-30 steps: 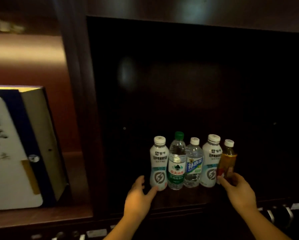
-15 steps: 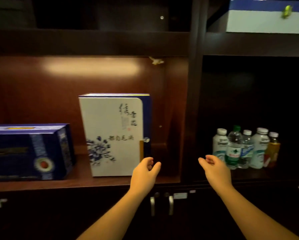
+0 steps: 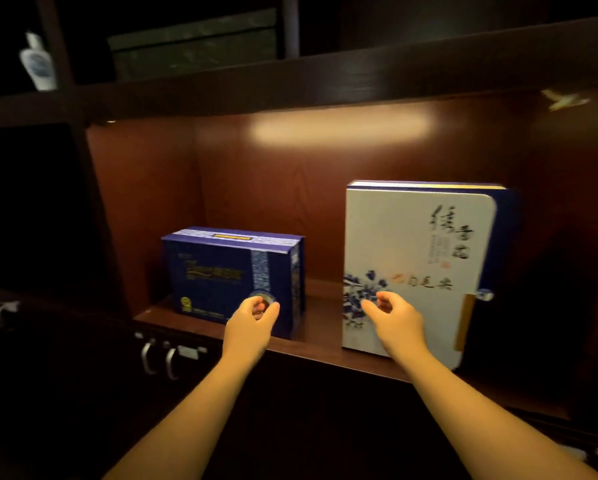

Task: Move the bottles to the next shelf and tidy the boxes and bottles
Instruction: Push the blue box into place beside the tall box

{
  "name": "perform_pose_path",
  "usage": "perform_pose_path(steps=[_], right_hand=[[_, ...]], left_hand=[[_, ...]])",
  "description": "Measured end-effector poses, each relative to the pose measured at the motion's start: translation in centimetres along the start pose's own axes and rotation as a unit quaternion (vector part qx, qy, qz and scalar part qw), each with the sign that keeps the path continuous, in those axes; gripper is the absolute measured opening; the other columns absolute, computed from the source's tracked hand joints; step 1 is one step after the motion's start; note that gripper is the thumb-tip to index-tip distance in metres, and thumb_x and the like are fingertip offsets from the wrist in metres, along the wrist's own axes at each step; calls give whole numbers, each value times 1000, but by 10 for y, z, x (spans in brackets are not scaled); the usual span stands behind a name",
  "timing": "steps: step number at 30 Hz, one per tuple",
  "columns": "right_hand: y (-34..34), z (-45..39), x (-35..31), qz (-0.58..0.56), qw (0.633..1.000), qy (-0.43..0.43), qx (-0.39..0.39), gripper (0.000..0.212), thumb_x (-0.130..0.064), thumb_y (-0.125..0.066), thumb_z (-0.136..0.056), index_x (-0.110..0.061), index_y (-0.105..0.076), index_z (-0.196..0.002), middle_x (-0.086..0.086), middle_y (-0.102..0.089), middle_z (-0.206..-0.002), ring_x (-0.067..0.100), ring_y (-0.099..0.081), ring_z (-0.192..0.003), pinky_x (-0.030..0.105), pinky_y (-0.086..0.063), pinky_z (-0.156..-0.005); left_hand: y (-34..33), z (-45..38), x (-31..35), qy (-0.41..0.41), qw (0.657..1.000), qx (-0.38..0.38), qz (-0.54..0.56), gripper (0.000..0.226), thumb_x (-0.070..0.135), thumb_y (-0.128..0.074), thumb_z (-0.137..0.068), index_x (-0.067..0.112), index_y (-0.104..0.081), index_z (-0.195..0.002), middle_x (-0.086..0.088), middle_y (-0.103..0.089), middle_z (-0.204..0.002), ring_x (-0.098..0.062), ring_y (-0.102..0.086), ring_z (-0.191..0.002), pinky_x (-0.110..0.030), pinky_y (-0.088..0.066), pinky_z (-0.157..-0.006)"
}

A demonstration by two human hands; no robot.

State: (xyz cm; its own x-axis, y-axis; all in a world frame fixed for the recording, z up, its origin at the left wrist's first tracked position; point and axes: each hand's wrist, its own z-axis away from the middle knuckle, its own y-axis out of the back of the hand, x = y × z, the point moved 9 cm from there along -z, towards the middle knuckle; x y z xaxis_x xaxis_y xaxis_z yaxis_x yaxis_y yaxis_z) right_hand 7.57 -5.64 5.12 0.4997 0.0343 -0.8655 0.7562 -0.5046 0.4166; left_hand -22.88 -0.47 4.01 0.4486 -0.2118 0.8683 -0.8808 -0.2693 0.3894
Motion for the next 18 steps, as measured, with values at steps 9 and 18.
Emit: perform_pose_path(steps=[9, 18], right_hand=[[-129, -34, -78, 38, 995, 90, -1, 60, -45, -65, -84, -13, -53, -133, 6, -57, -135, 23, -52, -122, 32, -41, -88], [-192, -52, -156, 214, 928, 247, 181, 57, -29, -75, -82, 4, -57, -124, 20, -59, -127, 37, -49, -122, 45, -41, -102]], left_hand=[[107, -87, -105, 53, 996, 78, -1, 59, 53, -63, -78, 17, -55, -124, -2, -64, -117, -18, -59, -101, -33, -44, -85], [144, -214, -195, 65, 997, 24, 16, 88, 57, -70, -70, 13, -39, -139, -10, -47, -141, -28, -47, -124, -46, -40, -100]])
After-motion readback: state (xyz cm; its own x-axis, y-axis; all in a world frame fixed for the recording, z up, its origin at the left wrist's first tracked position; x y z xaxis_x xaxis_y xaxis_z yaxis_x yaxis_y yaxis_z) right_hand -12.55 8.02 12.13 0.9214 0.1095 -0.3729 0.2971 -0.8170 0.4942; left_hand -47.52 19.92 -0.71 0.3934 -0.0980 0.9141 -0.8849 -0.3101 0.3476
